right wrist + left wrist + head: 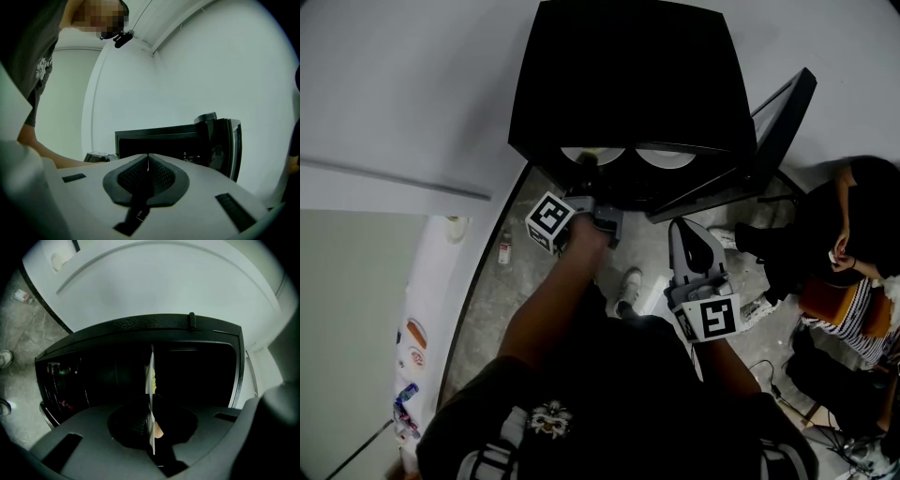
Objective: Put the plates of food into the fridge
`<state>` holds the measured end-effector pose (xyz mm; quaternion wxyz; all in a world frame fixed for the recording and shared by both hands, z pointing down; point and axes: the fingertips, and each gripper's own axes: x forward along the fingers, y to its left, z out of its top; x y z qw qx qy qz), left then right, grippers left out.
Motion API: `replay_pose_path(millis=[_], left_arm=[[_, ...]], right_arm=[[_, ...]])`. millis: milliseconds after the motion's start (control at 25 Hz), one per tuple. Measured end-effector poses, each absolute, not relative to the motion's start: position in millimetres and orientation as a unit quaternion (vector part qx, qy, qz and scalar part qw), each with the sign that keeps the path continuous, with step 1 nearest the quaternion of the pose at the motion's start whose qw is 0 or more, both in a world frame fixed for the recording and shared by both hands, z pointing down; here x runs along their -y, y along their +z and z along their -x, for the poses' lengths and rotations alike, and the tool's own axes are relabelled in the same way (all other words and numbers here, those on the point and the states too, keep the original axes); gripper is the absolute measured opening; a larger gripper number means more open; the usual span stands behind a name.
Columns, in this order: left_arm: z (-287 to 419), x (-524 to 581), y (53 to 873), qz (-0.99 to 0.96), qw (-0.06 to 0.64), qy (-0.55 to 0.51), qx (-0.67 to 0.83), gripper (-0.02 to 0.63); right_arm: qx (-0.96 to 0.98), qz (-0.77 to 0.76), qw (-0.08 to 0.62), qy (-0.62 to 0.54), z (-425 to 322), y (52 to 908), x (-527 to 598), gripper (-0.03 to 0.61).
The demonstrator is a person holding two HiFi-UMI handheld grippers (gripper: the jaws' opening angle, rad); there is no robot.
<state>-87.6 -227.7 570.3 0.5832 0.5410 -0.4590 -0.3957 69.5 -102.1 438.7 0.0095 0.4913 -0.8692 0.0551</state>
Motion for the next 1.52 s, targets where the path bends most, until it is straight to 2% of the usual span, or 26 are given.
replay_pose_path(millis=[120, 200, 440, 600, 920, 1200, 1520], left_arm=[[88.8, 226.2, 565.8, -0.544, 0.579, -0.395, 0.462, 0.049], [90.0, 222.6, 561.3, -0.549, 0.574, -0.391, 0.465, 0.139], [85.0, 199.0, 542.7, -0.608, 0.535, -0.344, 0.475, 0.140], [77.5, 178.1, 519.9, -0.664, 0.486, -0.305, 0.479, 0.140], [67.1, 138.3, 454.3, -0.769, 0.338, -0.233, 0.490, 0.121], [49.2, 104.0, 392.9, -0.835, 0.153, -0.141, 0.509, 0.049], [34.5, 63.4, 360.7, -0.851, -0.004, -0.059, 0.522, 0.023]], right_arm=[[0.871, -0.490, -0.007, 0.048, -65.7, 430.7, 102.8, 0.025], [0.872, -0.488, -0.009, 0.047, -64.4, 429.3, 101.0, 0.025], [0.874, -0.484, -0.016, 0.049, -64.9, 428.3, 96.2, 0.025], [0.875, -0.480, -0.028, 0.048, -63.3, 423.6, 92.4, 0.025], [0.883, -0.466, -0.044, 0.033, -60.3, 411.0, 79.0, 0.025], [0.890, -0.455, -0.034, 0.023, -64.8, 413.6, 64.6, 0.025], [0.896, -0.439, -0.068, 0.008, -57.4, 390.7, 56.7, 0.025]])
